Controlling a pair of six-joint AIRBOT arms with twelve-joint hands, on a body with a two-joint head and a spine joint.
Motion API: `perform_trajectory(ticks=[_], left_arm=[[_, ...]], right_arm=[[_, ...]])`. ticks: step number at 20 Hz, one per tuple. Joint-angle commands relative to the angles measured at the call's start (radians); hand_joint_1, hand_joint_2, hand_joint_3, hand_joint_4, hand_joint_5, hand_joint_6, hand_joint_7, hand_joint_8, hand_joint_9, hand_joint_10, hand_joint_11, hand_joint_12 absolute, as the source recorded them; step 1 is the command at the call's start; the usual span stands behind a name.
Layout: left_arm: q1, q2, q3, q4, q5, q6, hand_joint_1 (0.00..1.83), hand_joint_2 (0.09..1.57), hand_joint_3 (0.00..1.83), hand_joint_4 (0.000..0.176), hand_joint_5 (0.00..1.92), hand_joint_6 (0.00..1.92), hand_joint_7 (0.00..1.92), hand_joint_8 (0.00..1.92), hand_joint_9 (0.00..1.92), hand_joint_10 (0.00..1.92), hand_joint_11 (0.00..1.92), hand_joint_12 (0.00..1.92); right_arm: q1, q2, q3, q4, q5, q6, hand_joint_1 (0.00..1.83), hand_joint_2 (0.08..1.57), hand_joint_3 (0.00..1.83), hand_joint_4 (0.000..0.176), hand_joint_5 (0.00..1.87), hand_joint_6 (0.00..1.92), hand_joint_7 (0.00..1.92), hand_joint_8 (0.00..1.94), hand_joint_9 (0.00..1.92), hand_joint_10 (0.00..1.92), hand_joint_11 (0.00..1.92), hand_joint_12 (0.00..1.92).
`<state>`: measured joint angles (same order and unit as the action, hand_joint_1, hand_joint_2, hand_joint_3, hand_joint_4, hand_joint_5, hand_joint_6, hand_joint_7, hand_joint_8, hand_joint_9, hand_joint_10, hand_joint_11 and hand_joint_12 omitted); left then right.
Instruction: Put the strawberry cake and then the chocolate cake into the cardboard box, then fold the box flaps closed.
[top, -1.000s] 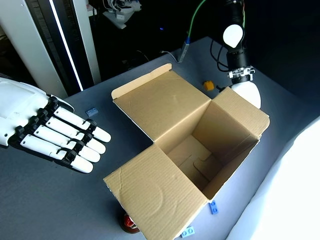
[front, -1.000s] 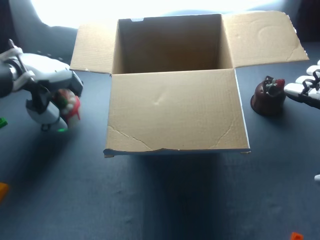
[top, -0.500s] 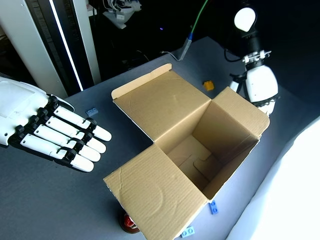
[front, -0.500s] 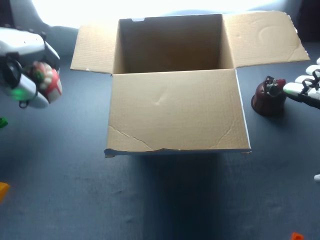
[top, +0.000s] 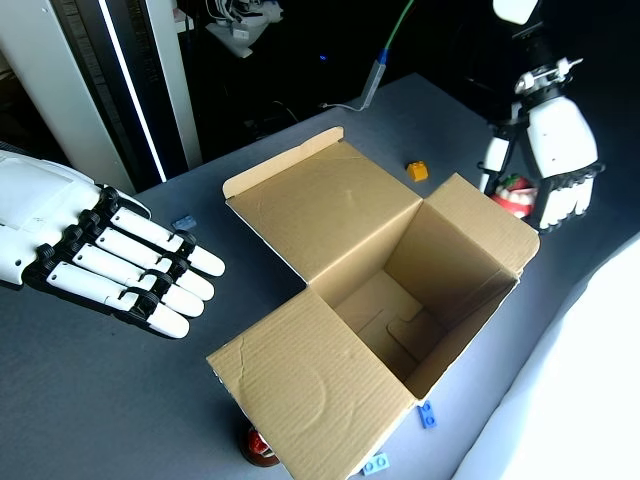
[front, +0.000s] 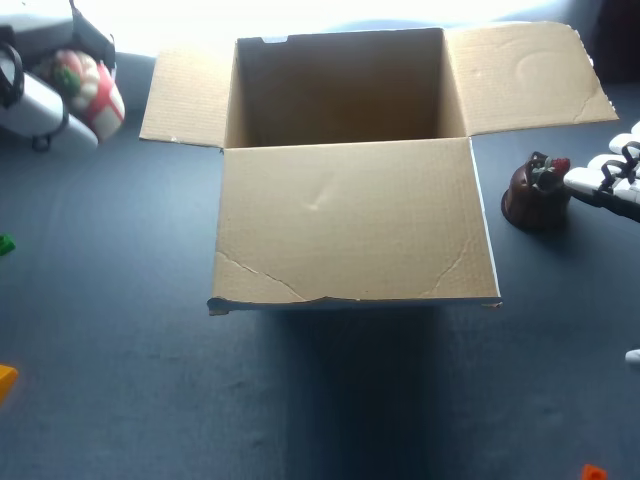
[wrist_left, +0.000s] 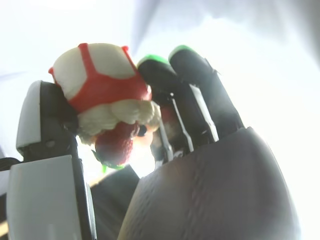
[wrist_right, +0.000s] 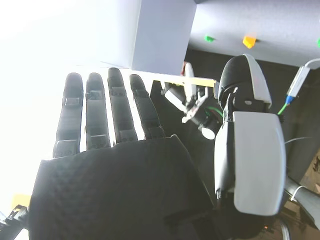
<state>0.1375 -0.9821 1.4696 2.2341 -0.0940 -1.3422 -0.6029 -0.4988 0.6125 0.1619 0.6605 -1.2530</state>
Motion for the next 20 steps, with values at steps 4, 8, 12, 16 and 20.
perform_trajectory(ticks=[4,8,12,16,20], left_arm=[[-0.061,0.025,0.005,0.009,0.074,0.002,1.20,1.21,0.00,0.000,0.77,1.15,0.84,1.45,0.66,1.78,0.44,1.92],[-0.107,0.034,0.006,0.028,0.053,0.002,1.19,1.21,0.00,0.000,0.75,1.20,0.85,1.42,0.64,1.71,0.45,1.92],[-0.153,0.037,0.006,0.041,0.023,0.002,1.20,1.21,0.00,0.000,0.76,1.18,0.84,1.44,0.66,1.77,0.46,1.92],[-0.210,0.040,0.004,0.054,-0.025,0.002,1.19,1.22,0.00,0.000,0.75,1.19,0.83,1.47,0.64,1.78,0.43,1.92],[-0.253,0.045,-0.023,0.053,-0.051,0.002,1.19,1.22,0.00,0.000,0.74,1.20,0.83,1.46,0.64,1.76,0.44,1.92]], right_arm=[[0.006,0.013,0.000,-0.006,0.120,-0.001,0.34,1.03,0.00,0.000,0.07,0.01,0.11,0.00,0.09,0.00,0.00,0.20],[0.006,0.013,-0.001,-0.008,0.122,-0.002,0.34,1.02,0.00,0.000,0.07,0.00,0.13,0.00,0.10,0.00,0.00,0.26],[0.006,0.013,-0.001,-0.009,0.122,-0.002,0.29,1.03,0.00,0.000,0.07,0.00,0.13,0.00,0.11,0.00,0.00,0.32],[0.006,0.013,-0.001,-0.009,0.123,-0.002,0.32,1.04,0.00,0.000,0.06,0.00,0.12,0.00,0.09,0.00,0.00,0.27],[0.006,0.013,-0.001,-0.010,0.124,-0.002,0.35,1.05,0.00,0.000,0.05,0.00,0.12,0.00,0.09,0.00,0.00,0.27]])
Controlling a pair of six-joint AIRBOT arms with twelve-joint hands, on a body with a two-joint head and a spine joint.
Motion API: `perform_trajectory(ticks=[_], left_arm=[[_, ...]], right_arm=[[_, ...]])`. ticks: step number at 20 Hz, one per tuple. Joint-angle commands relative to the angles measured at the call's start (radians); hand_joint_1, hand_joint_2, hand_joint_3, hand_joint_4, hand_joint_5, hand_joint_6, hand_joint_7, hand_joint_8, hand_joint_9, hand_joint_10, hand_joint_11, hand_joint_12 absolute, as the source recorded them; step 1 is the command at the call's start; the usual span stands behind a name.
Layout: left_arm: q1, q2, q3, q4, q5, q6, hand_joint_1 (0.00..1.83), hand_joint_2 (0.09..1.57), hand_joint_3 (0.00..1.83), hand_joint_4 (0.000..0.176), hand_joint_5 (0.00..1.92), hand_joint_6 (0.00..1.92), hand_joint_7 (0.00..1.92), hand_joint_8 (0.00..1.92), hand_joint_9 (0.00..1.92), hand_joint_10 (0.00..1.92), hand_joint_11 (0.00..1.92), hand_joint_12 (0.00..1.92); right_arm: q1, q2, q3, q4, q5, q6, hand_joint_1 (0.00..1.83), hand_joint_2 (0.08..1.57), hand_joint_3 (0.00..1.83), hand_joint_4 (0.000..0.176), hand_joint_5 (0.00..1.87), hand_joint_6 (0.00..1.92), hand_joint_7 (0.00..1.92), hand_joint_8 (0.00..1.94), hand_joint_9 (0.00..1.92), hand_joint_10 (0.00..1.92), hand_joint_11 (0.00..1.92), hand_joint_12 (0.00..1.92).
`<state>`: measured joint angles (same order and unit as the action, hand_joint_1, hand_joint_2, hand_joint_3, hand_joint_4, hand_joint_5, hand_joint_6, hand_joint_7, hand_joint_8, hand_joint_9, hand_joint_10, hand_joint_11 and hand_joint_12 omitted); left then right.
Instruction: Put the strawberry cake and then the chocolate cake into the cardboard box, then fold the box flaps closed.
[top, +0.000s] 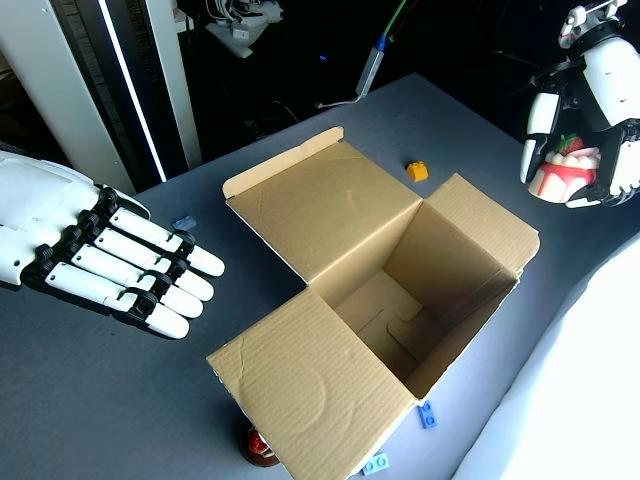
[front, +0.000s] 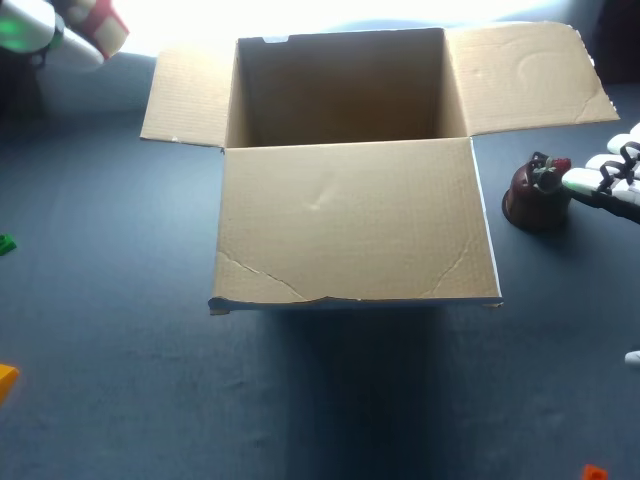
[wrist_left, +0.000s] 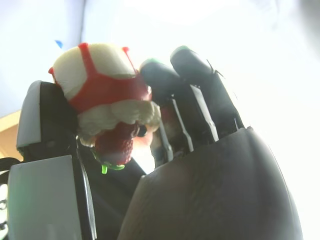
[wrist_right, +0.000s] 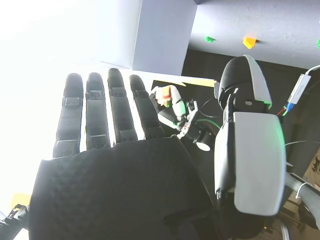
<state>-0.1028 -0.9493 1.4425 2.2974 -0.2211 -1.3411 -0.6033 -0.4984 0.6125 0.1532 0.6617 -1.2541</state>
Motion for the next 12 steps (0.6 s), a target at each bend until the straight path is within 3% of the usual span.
perform_trajectory(ticks=[1,2,7,8,10,12], left_arm=[[-0.020,0.013,-0.004,-0.010,0.067,0.001,1.19,1.22,0.00,0.000,0.74,1.20,0.83,1.46,0.64,1.76,0.44,1.92],[-0.028,0.013,-0.014,-0.011,0.059,0.001,1.19,1.22,0.00,0.000,0.74,1.21,0.84,1.44,0.64,1.75,0.43,1.92],[-0.061,0.004,-0.058,-0.025,0.015,0.003,1.20,1.21,0.00,0.000,0.76,1.19,0.86,1.40,0.67,1.73,0.46,1.92],[-0.066,-0.001,-0.065,-0.053,0.001,0.030,1.20,1.21,0.00,0.000,0.76,1.19,0.86,1.40,0.67,1.73,0.46,1.92],[-0.065,-0.016,-0.069,-0.210,-0.032,0.173,1.20,1.21,0.00,0.000,0.74,1.20,0.85,1.41,0.67,1.74,0.44,1.92],[-0.063,-0.024,-0.077,-0.246,-0.061,0.211,1.20,1.21,0.00,0.000,0.76,1.19,0.87,1.38,0.67,1.70,0.44,1.92]], right_arm=[[0.006,0.013,-0.001,-0.002,0.123,-0.001,0.35,1.05,0.00,0.000,0.05,0.00,0.12,0.00,0.09,0.00,0.00,0.27],[0.006,0.013,-0.001,-0.003,0.123,-0.001,0.36,1.05,0.00,0.000,0.06,0.00,0.13,0.00,0.08,0.00,0.00,0.20],[0.007,0.013,-0.001,-0.003,0.125,-0.001,0.38,1.04,0.00,0.000,0.07,0.00,0.14,0.00,0.09,0.01,0.00,0.27],[0.007,0.013,-0.001,-0.003,0.125,-0.001,0.38,1.04,0.00,0.000,0.07,0.00,0.14,0.00,0.09,0.01,0.00,0.27],[0.007,0.013,-0.001,-0.003,0.125,-0.001,0.35,1.05,0.00,0.000,0.05,0.00,0.12,0.00,0.07,0.00,0.00,0.20],[0.007,0.012,-0.001,-0.003,0.125,-0.001,0.34,1.05,0.00,0.000,0.04,0.00,0.11,0.00,0.06,0.00,0.00,0.13]])
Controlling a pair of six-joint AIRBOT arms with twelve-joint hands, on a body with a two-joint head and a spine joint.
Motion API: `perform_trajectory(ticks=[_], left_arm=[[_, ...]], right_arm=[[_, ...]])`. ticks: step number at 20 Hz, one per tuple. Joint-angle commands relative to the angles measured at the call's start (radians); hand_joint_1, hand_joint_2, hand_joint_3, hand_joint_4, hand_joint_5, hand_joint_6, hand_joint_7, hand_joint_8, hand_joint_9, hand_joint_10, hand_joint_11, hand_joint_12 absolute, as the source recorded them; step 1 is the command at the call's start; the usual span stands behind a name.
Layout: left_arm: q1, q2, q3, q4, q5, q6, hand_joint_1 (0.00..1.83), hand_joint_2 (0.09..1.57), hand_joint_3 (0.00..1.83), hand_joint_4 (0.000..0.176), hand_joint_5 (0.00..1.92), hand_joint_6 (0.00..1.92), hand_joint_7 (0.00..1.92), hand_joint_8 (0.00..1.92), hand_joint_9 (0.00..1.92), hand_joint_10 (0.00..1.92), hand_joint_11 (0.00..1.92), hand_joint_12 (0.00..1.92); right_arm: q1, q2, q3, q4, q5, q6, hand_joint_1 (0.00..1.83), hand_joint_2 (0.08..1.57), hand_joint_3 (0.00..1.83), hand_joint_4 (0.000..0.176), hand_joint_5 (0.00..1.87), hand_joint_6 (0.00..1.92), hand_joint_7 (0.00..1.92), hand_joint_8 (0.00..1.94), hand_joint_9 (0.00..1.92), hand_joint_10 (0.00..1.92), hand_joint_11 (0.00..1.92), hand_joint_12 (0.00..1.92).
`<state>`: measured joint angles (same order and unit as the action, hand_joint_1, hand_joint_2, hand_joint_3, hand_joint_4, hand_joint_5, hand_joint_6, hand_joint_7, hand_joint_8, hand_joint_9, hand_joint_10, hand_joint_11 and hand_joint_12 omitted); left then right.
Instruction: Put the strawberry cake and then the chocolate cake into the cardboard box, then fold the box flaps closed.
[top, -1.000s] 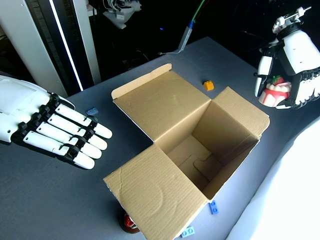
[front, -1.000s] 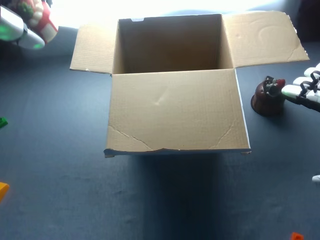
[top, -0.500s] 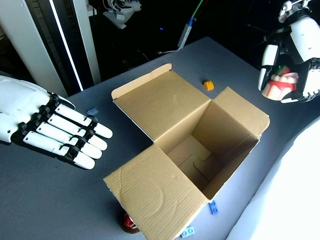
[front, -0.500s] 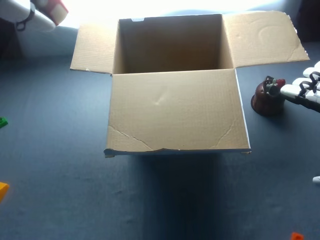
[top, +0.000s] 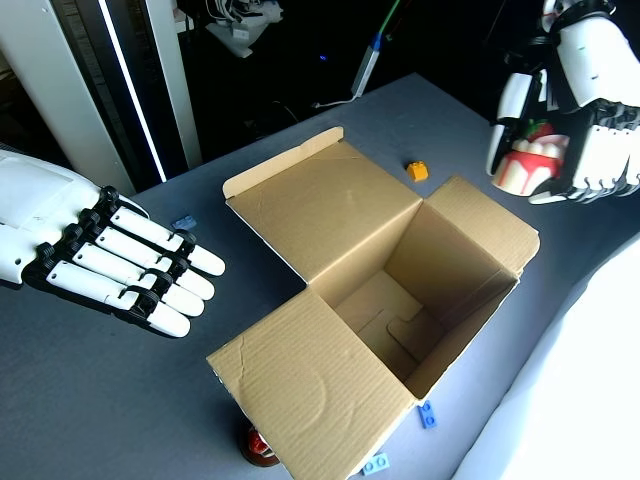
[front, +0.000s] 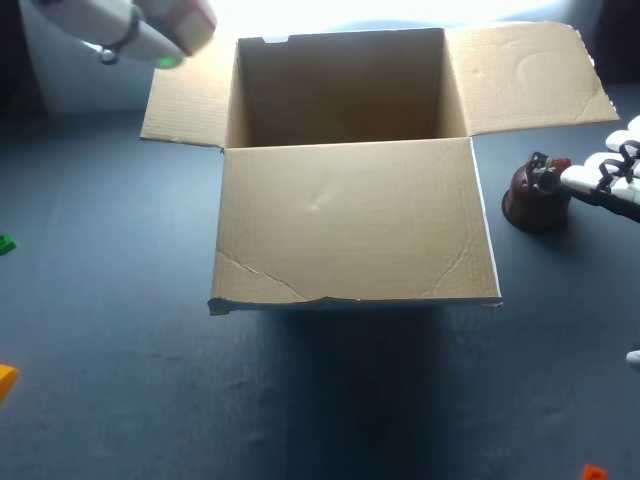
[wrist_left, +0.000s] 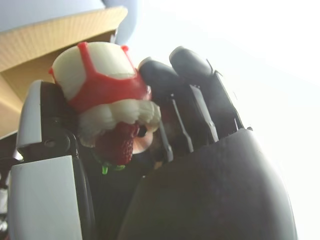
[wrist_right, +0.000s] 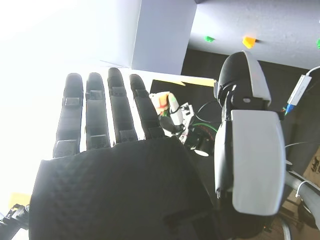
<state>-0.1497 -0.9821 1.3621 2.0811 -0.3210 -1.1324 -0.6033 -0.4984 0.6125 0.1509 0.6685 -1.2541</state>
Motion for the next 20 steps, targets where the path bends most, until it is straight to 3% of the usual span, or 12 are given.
perform_trajectory(ticks=[1,3,9,13,20], left_arm=[[-0.011,0.007,-0.003,-0.040,0.037,0.009,1.20,1.21,0.00,0.000,0.76,1.19,0.87,1.38,0.66,1.69,0.43,1.92],[0.011,-0.003,-0.009,-0.203,0.029,0.145,1.20,1.21,0.00,0.000,0.76,1.17,0.85,1.42,0.65,1.71,0.43,1.92],[0.059,-0.059,0.026,-0.558,-0.078,0.473,1.19,1.21,0.00,0.000,0.75,1.18,0.84,1.44,0.64,1.75,0.44,1.92],[0.112,-0.075,0.040,-0.667,-0.132,0.583,1.20,1.22,0.00,0.000,0.74,1.20,0.85,1.42,0.66,1.71,0.42,1.92],[0.153,-0.157,0.108,-0.725,-0.217,0.684,1.19,1.21,0.00,0.000,0.75,1.20,0.84,1.42,0.64,1.73,0.42,1.92]], right_arm=[[0.007,0.012,-0.001,-0.001,0.119,-0.001,0.33,1.05,0.00,0.000,0.04,0.00,0.11,0.00,0.07,0.01,0.00,0.13],[0.007,0.012,-0.001,-0.001,0.119,-0.001,0.32,1.04,0.00,0.000,0.04,0.00,0.12,0.00,0.07,0.01,0.00,0.11],[0.007,0.012,-0.001,-0.001,0.119,-0.002,0.34,1.03,0.00,0.000,0.07,0.01,0.15,0.01,0.10,0.01,0.00,0.25],[0.007,0.012,-0.001,-0.002,0.119,-0.002,0.34,1.05,0.00,0.000,0.06,0.00,0.11,0.00,0.07,0.00,0.00,0.16],[0.006,0.012,-0.002,-0.003,0.119,-0.002,0.32,1.05,0.00,0.000,0.06,0.00,0.12,0.00,0.09,0.01,0.00,0.17]])
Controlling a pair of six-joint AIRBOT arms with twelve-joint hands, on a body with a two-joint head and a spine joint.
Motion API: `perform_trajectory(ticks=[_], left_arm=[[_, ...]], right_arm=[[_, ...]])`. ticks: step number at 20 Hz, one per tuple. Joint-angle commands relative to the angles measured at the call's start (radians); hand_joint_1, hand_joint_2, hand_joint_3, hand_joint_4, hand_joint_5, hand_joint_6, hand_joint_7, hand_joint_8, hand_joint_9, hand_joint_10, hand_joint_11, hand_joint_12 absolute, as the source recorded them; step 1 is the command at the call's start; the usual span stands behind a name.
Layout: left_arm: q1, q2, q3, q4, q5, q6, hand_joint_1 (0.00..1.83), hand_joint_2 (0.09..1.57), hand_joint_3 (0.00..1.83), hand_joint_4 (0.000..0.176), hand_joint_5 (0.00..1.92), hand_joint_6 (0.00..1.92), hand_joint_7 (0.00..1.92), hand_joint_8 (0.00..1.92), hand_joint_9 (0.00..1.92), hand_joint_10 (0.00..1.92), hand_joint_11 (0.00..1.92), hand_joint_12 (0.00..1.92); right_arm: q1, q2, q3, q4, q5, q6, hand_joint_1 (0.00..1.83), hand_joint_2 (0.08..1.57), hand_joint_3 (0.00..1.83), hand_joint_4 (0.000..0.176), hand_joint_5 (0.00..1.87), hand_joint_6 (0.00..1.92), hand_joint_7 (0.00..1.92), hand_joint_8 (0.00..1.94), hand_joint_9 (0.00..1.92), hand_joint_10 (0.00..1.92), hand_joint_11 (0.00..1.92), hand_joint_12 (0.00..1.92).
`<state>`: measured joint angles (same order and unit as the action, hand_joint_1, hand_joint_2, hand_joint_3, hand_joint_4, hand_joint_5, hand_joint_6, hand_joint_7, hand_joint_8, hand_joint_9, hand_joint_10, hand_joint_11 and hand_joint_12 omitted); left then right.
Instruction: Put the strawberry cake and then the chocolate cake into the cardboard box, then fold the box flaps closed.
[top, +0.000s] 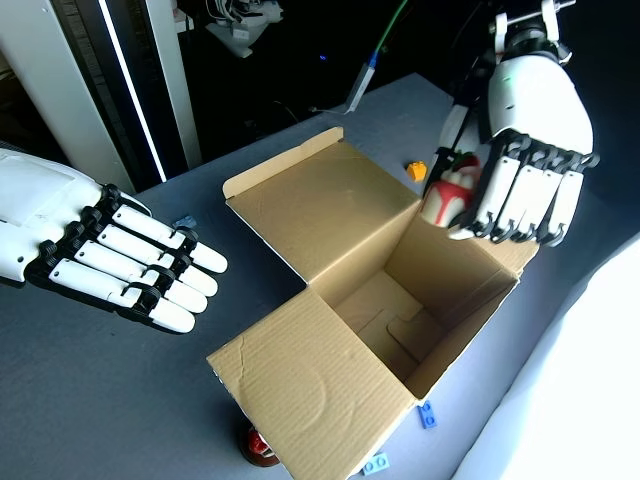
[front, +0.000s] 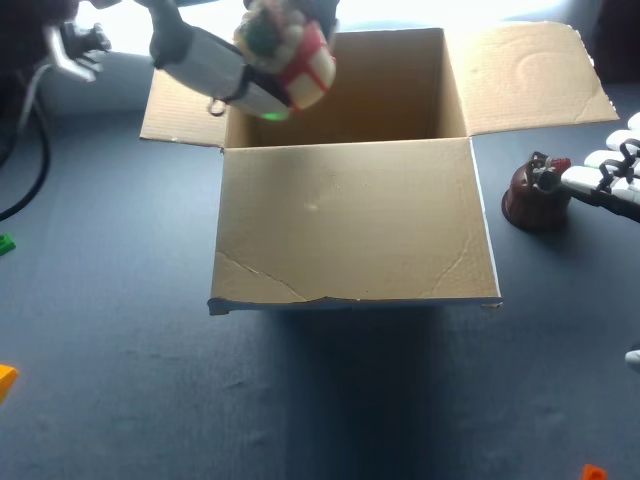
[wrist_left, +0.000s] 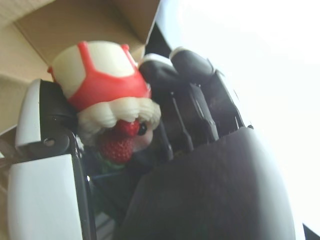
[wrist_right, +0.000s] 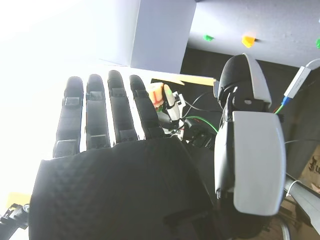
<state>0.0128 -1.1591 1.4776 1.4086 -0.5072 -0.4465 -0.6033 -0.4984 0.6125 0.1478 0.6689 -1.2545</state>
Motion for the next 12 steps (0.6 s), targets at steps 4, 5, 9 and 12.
perform_trajectory(ticks=[4,5,9,12], left_arm=[[-0.009,-0.045,0.060,-0.046,-0.107,0.024,1.20,1.21,0.00,0.000,0.76,1.16,0.85,1.44,0.64,1.74,0.42,1.92],[-0.008,-0.061,0.079,-0.036,-0.125,0.027,1.20,1.21,0.00,0.000,0.76,1.16,0.85,1.43,0.64,1.74,0.42,1.92],[0.006,-0.092,0.114,-0.038,-0.138,0.058,1.20,1.21,0.00,0.000,0.76,1.17,0.86,1.40,0.66,1.72,0.43,1.92],[0.029,-0.103,0.126,-0.041,-0.138,0.090,1.20,1.20,0.00,0.000,0.77,1.16,0.87,1.40,0.67,1.71,0.44,1.92]], right_arm=[[0.006,0.012,-0.003,-0.002,0.119,-0.001,0.32,1.05,0.00,0.000,0.06,0.00,0.13,0.00,0.09,0.00,0.00,0.20],[0.006,0.012,-0.003,-0.003,0.119,-0.001,0.31,1.05,0.00,0.000,0.06,0.00,0.13,0.00,0.09,0.01,0.00,0.20],[0.006,0.012,-0.004,-0.005,0.119,-0.001,0.32,1.05,0.00,0.000,0.06,0.01,0.13,0.00,0.09,0.01,0.00,0.19],[0.006,0.011,-0.005,-0.006,0.119,-0.001,0.33,1.05,0.00,0.000,0.06,0.00,0.12,0.01,0.08,0.00,0.00,0.09]])
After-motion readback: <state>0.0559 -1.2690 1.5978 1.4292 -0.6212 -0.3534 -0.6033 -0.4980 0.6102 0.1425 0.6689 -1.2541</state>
